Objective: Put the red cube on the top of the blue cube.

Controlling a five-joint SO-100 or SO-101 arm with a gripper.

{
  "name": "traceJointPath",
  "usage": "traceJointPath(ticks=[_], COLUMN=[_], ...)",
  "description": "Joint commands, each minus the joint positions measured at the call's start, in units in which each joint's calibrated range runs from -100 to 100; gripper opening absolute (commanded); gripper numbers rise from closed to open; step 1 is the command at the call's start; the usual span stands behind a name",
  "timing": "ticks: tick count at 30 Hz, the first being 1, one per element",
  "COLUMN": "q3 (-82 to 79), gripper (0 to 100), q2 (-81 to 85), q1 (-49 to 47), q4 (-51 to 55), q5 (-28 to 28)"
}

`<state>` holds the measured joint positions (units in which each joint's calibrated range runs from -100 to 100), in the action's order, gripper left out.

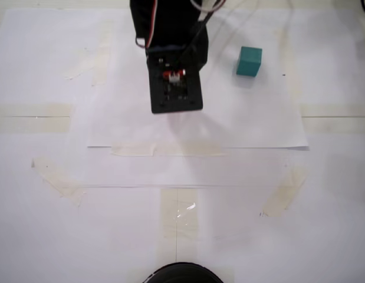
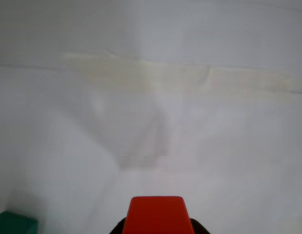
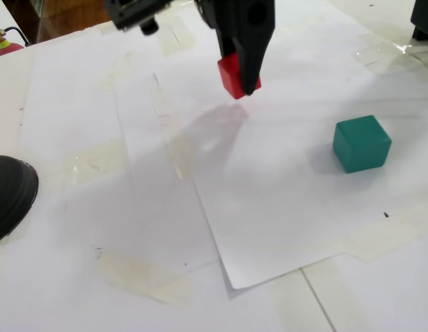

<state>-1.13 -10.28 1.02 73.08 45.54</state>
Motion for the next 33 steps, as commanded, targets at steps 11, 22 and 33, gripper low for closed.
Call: traceJointPath(ticks=[11, 22, 33], q3=[-8.6, -22.2, -24.5], gripper=[6, 5, 5], q2=[27.6, 39.1, 38.2], q1=[-3.8, -14.1, -22.5], q4=[13.1, 12.3, 9.1], q5=[5.2, 11.9, 16.8])
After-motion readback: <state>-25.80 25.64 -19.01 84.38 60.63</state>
